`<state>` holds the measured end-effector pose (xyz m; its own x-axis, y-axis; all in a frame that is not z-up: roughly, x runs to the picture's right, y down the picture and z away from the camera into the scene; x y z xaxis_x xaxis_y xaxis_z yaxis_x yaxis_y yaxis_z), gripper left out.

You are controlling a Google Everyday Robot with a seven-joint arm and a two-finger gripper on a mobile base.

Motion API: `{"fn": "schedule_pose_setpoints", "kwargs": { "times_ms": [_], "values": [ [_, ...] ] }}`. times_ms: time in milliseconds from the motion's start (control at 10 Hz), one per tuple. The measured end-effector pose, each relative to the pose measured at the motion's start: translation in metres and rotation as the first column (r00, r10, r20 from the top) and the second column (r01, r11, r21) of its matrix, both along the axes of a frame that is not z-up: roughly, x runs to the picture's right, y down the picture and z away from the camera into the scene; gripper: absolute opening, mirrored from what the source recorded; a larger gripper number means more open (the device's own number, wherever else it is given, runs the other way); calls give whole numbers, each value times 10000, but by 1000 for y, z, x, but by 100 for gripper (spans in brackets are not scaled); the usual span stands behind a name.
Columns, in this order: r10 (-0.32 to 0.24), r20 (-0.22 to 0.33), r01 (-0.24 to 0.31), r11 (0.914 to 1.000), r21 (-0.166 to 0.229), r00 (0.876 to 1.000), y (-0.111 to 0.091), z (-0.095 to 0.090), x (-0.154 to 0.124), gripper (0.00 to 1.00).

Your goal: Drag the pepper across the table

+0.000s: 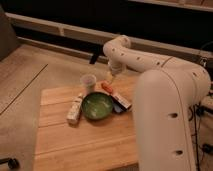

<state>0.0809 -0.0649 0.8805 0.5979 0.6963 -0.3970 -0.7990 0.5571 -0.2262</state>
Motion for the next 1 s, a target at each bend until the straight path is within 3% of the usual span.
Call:
{"fn": "schedule_pose_setpoints", "kwargs": {
  "times_ms": [600, 1000],
  "values": [
    [-477, -198, 465, 9973, -570, 9987, 21, 46, 8, 65],
    [-927, 405, 943, 9947, -419, 9949, 11, 75, -6, 65]
  ]
}}
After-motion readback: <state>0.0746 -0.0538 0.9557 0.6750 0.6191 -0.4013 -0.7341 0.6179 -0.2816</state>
